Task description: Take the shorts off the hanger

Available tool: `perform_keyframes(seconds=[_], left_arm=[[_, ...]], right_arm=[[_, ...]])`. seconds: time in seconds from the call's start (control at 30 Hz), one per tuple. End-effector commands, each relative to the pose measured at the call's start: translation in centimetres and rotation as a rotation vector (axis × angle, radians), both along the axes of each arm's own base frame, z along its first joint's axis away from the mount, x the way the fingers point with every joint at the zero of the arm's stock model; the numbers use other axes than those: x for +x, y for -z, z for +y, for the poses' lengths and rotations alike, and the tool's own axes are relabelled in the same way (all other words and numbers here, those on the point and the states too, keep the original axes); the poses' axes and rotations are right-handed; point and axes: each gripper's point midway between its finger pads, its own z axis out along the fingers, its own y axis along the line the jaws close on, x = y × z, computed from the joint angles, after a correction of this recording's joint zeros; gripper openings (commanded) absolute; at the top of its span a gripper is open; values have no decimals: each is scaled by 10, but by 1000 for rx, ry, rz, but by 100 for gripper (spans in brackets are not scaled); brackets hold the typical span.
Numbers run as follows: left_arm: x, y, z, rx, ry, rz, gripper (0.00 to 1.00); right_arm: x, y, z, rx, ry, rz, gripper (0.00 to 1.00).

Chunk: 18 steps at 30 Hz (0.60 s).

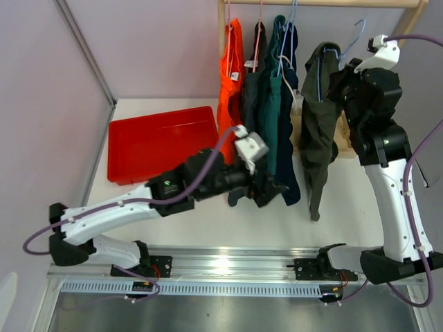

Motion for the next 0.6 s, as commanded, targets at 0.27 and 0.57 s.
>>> perform_keyframes(seconds=[0.27, 0.57], left_arm=[[-26, -7, -102, -70, -15, -85, 99], [16, -9, -109, -142, -299, -89, 99]], right_arm=[[-68, -31, -5, 152, 31, -130, 0], [-103, -24, -14, 195, 22, -116, 0]])
